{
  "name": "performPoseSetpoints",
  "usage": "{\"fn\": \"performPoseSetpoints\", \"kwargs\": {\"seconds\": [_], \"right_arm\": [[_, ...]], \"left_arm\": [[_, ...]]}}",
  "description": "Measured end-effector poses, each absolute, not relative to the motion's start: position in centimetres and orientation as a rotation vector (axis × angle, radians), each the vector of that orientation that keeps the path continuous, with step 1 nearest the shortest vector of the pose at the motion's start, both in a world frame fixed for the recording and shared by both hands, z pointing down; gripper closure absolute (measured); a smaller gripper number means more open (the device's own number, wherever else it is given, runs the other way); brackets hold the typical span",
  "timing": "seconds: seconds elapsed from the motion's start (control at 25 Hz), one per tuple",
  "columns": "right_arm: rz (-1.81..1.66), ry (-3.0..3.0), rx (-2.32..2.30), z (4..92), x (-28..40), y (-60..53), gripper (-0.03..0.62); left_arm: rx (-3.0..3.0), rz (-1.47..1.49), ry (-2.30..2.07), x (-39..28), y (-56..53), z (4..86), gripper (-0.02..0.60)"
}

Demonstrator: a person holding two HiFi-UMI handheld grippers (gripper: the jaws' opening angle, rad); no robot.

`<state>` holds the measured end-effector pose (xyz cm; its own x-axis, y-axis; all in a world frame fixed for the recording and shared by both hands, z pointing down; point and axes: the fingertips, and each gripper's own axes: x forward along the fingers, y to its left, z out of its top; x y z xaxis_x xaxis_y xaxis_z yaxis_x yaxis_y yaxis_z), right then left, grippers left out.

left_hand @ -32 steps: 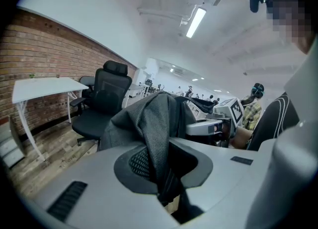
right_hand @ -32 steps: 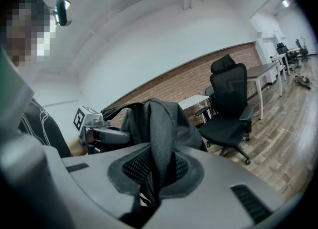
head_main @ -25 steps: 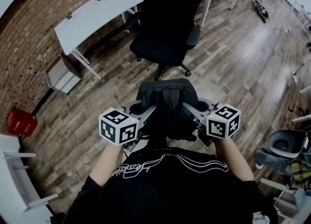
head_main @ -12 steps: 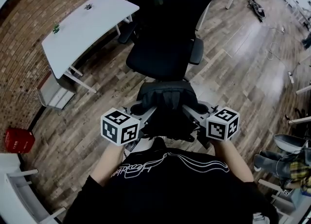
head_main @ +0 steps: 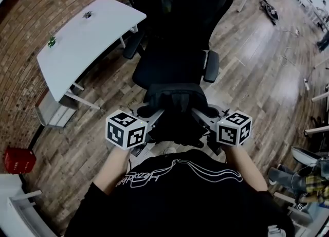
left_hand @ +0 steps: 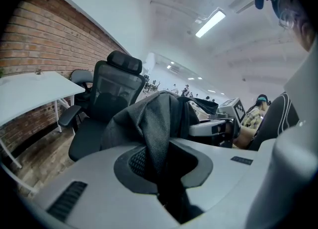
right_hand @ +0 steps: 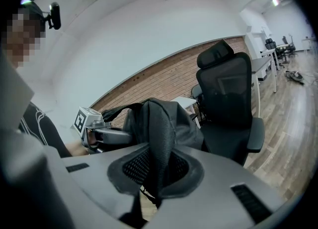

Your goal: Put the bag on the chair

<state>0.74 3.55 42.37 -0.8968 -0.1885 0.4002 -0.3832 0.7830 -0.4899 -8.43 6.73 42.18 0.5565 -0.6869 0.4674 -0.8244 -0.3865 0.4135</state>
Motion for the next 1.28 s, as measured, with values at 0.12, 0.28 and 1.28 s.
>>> {"fn": "performPoseSetpoints", "kwargs": {"seconds": [0.12, 0.28, 1.28], "right_arm": [[0.836, -2.65, 0.442, 42.4, 0.0, 1.8, 0.56], [0.846, -2.655, 0.452, 42.5, -0.8, -0.5, 0.56], [0.909, -2.631, 0.404, 46.1, -6.7, -25.3, 0.56]], "left_arm": [[2.183, 0.309, -1.212, -9.2, 4.9, 42.1, 0.508], [2.181, 0.324, -1.216, -10.1, 2.5, 42.2, 0.508], [2.076, 0.402, -1.261, -16.0, -22.4, 45.9, 0.508]]}}
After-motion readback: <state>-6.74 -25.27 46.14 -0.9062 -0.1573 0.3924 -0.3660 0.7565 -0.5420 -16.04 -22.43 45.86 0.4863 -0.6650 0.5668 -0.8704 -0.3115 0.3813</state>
